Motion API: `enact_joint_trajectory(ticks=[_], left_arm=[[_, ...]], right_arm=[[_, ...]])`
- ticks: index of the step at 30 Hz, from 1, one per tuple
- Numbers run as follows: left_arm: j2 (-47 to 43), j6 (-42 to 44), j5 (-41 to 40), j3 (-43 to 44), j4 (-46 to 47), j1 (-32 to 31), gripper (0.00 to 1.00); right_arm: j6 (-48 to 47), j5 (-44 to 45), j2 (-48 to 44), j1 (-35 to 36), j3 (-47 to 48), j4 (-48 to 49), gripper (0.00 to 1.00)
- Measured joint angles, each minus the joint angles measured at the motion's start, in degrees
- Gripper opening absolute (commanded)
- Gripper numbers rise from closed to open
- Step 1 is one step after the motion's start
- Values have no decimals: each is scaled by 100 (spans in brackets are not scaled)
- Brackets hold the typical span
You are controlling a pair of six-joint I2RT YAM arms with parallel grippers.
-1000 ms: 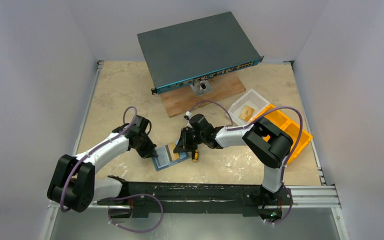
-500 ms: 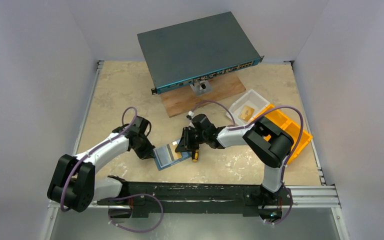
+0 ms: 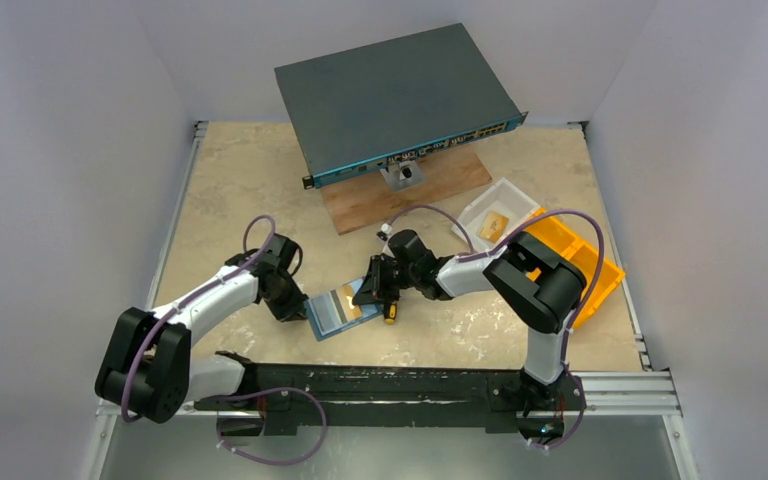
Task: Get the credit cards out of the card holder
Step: Remove the credit card from the card holder.
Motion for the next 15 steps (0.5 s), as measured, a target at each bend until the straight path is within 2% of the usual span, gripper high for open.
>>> enact_joint_trajectory(ticks=[6,15], left_arm=[[17,0,-7,0,-17,0,0],[17,0,-48,0,-122,0,0]], right_arm=[[-2,44,-15,0,-9,-46,0],[-400,793,-540,0,61,-960,0]])
